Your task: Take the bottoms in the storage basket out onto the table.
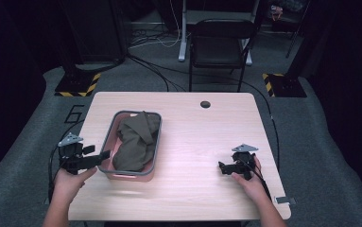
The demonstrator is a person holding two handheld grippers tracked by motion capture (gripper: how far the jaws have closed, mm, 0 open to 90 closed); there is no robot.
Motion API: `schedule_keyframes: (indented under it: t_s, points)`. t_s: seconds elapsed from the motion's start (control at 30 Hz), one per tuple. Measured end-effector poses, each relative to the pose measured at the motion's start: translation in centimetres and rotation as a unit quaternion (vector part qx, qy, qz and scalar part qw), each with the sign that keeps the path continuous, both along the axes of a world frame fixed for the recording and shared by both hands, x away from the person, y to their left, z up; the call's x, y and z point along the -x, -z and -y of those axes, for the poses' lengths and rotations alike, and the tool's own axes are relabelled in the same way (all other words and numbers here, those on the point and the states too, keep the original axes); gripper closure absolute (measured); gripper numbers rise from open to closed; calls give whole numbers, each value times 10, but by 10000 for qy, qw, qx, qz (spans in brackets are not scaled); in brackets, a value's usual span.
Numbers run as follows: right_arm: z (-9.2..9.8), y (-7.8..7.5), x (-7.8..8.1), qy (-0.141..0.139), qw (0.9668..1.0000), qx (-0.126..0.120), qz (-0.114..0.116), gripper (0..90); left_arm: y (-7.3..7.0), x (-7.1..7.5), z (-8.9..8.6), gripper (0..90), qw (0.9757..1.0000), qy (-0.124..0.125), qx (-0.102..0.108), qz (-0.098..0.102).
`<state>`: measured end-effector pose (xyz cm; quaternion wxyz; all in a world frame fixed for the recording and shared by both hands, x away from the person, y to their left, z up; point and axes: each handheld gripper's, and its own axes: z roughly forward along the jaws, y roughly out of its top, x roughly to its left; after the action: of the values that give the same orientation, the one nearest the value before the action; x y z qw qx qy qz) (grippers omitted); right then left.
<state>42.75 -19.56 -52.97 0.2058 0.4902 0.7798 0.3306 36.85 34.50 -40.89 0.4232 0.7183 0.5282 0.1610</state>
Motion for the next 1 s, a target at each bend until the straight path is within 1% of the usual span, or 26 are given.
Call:
schedule_keyframes:
  t_s: [0.07, 0.1, 0.17, 0.33, 0.37, 0.4, 0.43, 0.47, 0.5, 0.6, 0.7, 0.73, 0.77, 1.0]
  points:
    - [0, 0, 0, 1, 10000, 0, 1, 0, -2, -3, 4, 263, 10000, 23, -16, 28]
    - [0, 0, 0, 1, 10000, 3, 2, 0, -3, -4, 6, 263, 10000, 42, 18, 22]
    - [0, 0, 0, 1, 10000, 0, 1, 0, -5, -7, 10, 263, 10000, 75, -10, 31]
    - [0, 0, 0, -2, 10000, 4, 5, 0, -8, -15, 20, 262, 9999, 122, 8, -1]
    - [0, 0, 0, -2, 10000, 5, 7, 0, -8, -17, 21, 262, 9999, 133, -4, 19]
    - [0, 0, 0, -1, 10000, 3, 3, 0, -8, -18, 23, 263, 9999, 160, -9, -17]
    - [0, 0, 0, 0, 10000, 1, 1, 0, -8, -19, 24, 262, 9999, 131, -4, 13]
    - [0, 0, 0, 1, 10000, 0, 1, 0, -8, -22, 26, 262, 9999, 170, -24, 6]
    - [0, 0, 0, 0, 10000, 0, 1, 0, -8, -23, 28, 262, 9999, 167, -3, -13]
    - [0, 0, 0, 1, 10000, -1, 0, 0, -8, -27, 32, 260, 9998, 177, -48, -17]
    - [0, 0, 0, -1, 10000, 0, 2, 0, -8, -31, 34, 251, 9997, 202, -74, -71]
    - [0, 0, 0, -1, 10000, 1, 1, 0, -7, -34, 36, 248, 9997, 192, -107, -61]
    - [0, 0, 0, 1, 10000, 0, 0, 0, -7, -35, 36, 244, 9997, 218, -102, -105]
    - [0, 0, 0, -1, 10000, 1, 2, 0, -8, -44, 42, 232, 9995, 254, -105, -156]
